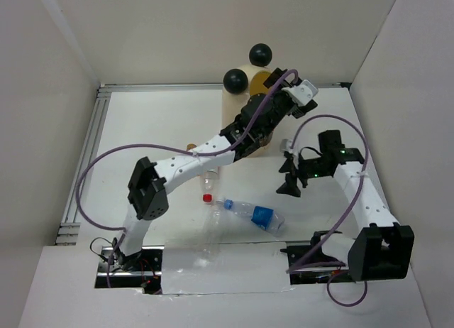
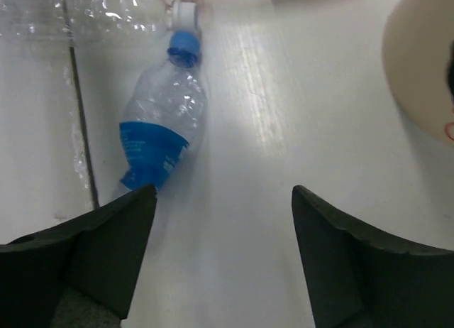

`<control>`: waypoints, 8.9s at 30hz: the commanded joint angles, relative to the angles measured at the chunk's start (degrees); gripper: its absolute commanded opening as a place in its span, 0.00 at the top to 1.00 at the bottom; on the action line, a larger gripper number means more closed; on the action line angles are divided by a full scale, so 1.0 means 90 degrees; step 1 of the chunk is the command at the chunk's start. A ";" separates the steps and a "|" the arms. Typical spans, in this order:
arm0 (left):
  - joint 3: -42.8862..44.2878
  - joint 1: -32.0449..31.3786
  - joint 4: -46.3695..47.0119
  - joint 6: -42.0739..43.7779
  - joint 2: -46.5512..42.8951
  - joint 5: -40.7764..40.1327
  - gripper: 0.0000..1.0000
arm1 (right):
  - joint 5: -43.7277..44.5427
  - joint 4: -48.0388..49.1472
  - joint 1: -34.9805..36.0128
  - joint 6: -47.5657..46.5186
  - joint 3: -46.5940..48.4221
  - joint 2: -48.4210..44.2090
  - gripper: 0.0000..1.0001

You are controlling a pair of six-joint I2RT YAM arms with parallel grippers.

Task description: Put the plastic bottles in the bin

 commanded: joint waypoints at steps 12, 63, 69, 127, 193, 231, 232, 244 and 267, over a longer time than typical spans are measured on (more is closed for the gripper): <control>-0.6229 -0.1466 -0.5217 -0.5800 -0.6937 -0.2877 0.01 | 0.2860 0.2664 0.3526 0.4903 0.0502 0.1103 0.10; -0.8614 -0.1466 -0.6169 -0.7926 -0.8132 -0.1198 0.01 | 0.3000 0.0098 0.4438 0.3080 0.3809 0.2863 1.00; -0.8615 -0.1466 -0.5651 -0.7475 -0.7556 -0.0954 0.01 | 0.0773 -0.0060 0.2698 0.2402 0.6222 0.2511 1.00; -0.8117 -0.1466 -0.5475 -0.7631 -0.5494 -0.0885 0.01 | -0.0626 1.1892 0.1808 0.7081 0.3384 0.3058 0.97; -0.5143 -0.1662 -0.6306 -0.5523 -0.5114 0.0709 0.93 | 0.1102 0.1376 -0.0389 0.3429 0.1880 -0.0663 0.38; -0.0235 0.0526 0.2347 0.0699 0.0072 -0.1149 0.71 | 0.1406 0.1092 -0.0565 0.2902 -0.0064 -0.1288 0.83; -0.0313 0.0526 0.2405 0.0699 0.0072 -0.1149 0.60 | 0.1405 0.0996 -0.0565 0.2727 -0.0064 -0.1211 0.71; -0.0391 -0.0351 0.1673 0.0610 -0.0874 -0.1059 0.00 | 0.1023 0.1424 0.0439 0.2022 -0.0054 -0.1016 0.11; -0.6533 -0.0968 -0.9625 -1.0412 -0.9409 -0.3913 0.00 | 0.5271 0.6843 0.6368 -0.2410 -0.0886 0.1481 0.13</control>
